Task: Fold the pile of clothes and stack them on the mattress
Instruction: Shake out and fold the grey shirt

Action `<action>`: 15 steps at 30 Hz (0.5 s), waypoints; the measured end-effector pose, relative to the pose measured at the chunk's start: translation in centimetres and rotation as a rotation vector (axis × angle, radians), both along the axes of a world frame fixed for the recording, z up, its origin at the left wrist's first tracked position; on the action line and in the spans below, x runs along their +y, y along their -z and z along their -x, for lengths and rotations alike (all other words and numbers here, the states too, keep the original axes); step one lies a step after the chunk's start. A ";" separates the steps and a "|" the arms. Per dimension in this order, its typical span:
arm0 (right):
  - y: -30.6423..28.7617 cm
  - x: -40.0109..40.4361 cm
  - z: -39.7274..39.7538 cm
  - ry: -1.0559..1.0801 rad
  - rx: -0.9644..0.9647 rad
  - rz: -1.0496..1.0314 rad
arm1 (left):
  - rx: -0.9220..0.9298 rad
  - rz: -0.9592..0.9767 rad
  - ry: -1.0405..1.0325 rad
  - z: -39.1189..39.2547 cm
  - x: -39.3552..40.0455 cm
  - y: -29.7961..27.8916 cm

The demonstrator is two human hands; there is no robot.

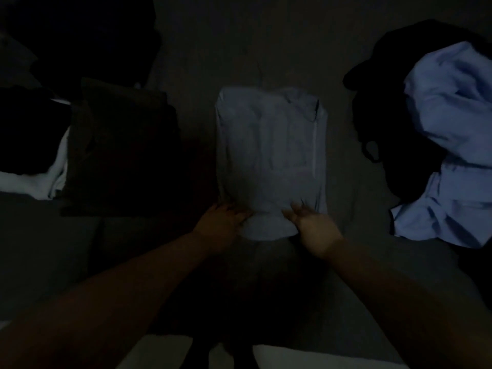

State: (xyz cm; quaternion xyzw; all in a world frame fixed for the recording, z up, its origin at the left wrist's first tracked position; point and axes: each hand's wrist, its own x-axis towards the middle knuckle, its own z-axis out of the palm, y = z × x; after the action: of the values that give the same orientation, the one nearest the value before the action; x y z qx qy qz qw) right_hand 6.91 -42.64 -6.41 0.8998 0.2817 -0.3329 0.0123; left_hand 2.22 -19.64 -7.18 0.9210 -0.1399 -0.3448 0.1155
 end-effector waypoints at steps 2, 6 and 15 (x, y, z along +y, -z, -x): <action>-2.0 -0.2 1.7 -0.034 0.132 -0.007 | 0.211 0.032 0.026 0.7 0.3 -2.9; -6.4 0.0 6.3 0.021 0.519 0.039 | 0.556 0.100 0.066 3.9 0.4 -7.5; -10.6 0.9 1.0 0.282 0.595 -0.061 | 0.781 0.247 -0.375 1.0 3.2 -10.3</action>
State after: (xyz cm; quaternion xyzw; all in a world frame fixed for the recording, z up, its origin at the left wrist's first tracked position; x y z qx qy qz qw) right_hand 5.94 -41.79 4.22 0.7931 0.1552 -0.5712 -0.1436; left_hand 1.24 -16.43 3.07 0.7107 0.0433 -0.6203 0.3291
